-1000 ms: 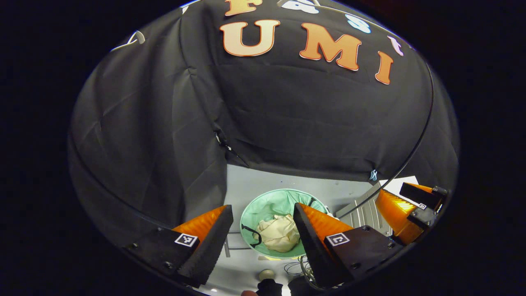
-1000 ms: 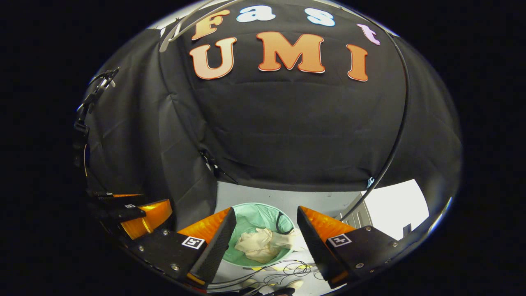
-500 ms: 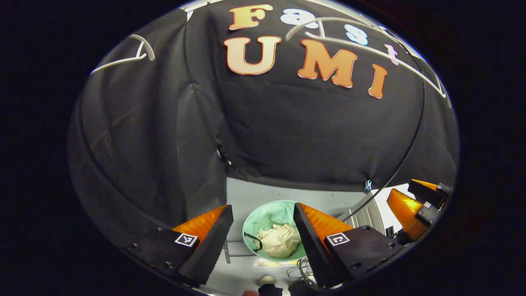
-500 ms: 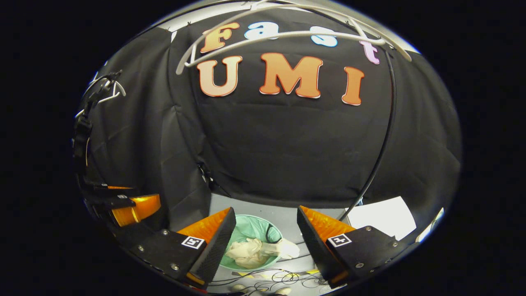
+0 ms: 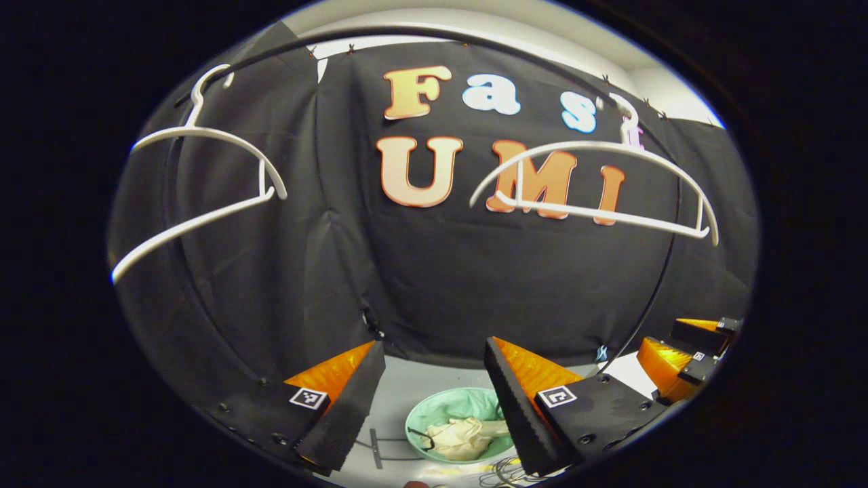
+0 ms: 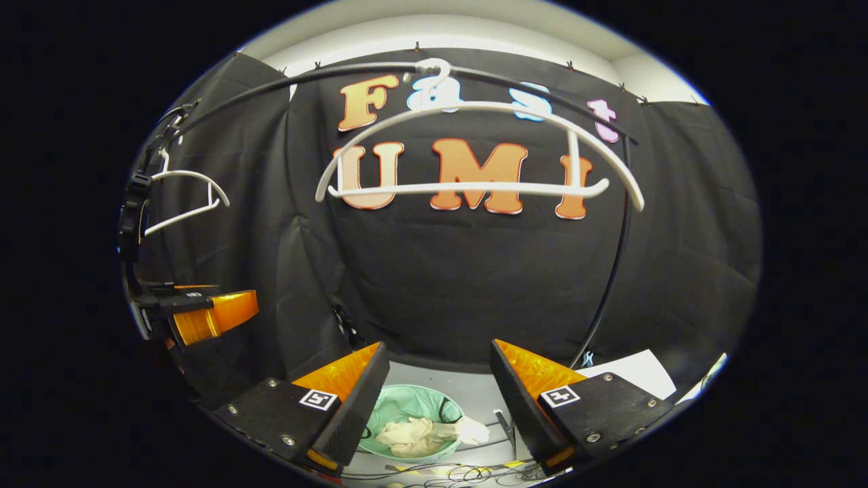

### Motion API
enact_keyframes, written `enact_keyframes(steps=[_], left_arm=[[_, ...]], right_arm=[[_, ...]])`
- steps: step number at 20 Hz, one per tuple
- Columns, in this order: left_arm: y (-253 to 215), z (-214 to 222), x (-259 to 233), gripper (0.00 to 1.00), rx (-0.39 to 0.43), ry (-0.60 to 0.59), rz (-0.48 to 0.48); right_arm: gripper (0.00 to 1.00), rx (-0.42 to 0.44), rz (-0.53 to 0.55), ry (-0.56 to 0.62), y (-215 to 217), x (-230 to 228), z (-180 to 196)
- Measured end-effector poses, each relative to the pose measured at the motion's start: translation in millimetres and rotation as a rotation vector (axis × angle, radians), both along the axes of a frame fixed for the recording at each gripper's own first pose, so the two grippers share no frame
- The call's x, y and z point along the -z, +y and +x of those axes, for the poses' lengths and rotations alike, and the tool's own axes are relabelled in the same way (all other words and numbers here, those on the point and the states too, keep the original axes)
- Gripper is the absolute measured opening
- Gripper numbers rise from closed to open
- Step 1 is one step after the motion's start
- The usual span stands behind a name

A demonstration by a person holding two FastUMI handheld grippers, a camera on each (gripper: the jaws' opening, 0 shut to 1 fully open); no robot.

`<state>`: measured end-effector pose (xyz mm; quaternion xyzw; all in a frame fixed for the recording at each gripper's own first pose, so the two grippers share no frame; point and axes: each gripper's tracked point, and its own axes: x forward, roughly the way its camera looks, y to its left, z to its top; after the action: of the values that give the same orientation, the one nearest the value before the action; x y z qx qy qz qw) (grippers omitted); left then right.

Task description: Grasp the clothes on the hanger with both hands and then place them into the laundry hamper below.

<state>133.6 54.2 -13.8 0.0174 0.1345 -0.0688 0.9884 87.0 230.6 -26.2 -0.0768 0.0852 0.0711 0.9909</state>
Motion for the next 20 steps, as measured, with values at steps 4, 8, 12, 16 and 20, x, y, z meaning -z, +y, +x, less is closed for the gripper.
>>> enact_keyframes(steps=[4,8,12,16,20], left_arm=[[-3,-14,-74,0.97,0.032,-0.141,-0.036],[5,-31,-127,0.94,0.03,-0.253,-0.032],[4,-50,-158,0.94,0.057,-0.337,-0.019],[18,-53,-170,0.94,0.031,-0.388,-0.004],[18,-50,-167,0.94,0.022,-0.396,-0.023]], right_arm=[[0.93,-0.001,0.029,-0.066,-5,-43,-10],[0.93,0.006,0.032,-0.134,-18,-78,-22],[0.93,0.027,0.053,-0.183,-40,-107,-37],[0.95,0.033,0.043,-0.223,-45,-121,-40],[0.88,0.03,0.058,-0.224,-42,-121,-34]])
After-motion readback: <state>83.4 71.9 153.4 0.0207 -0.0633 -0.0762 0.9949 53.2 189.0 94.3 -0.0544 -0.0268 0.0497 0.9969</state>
